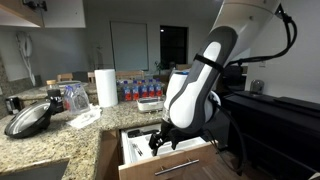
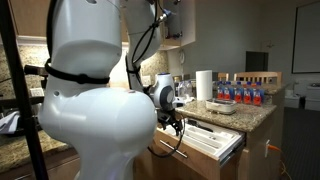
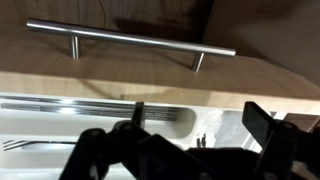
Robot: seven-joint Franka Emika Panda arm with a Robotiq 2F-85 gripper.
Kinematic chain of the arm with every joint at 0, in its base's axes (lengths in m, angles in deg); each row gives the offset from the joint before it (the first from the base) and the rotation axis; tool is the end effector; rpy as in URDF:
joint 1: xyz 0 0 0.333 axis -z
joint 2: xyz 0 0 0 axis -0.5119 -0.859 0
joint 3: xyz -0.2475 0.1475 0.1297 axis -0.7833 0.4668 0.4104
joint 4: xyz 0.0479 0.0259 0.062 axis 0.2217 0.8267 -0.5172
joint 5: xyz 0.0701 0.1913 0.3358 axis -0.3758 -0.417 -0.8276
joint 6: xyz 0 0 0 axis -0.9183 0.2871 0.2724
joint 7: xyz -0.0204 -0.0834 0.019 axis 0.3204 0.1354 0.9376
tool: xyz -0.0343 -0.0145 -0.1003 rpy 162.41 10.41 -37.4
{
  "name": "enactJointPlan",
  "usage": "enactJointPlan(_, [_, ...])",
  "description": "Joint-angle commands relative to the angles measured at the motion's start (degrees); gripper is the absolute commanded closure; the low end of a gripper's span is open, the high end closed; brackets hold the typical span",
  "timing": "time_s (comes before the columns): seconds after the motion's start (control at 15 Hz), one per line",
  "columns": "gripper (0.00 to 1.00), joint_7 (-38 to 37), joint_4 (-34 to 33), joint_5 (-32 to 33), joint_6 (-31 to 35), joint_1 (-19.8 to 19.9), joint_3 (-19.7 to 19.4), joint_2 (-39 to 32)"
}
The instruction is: Open the drawer on the right.
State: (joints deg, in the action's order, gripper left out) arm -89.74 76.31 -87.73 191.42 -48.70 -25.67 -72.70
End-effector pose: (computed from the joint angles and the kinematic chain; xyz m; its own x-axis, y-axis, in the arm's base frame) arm 0.3983 0.1971 0.2251 0.9753 0.0341 0.2183 0.0625 -0.9902 -0.1246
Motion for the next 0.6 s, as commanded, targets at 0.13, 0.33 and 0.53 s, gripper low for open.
enactJointPlan(0.13, [0.0,-12.6,5.5,8.3,-12.7,-4.2,0.4,17.8])
enactJointPlan(0.33, [0.0,-15.7,7.1,7.1,-19.2,-1.3,7.4,26.0])
enactJointPlan(0.53, [0.0,-18.2,8.7,3.3,-26.2,-2.1,11.6,33.6])
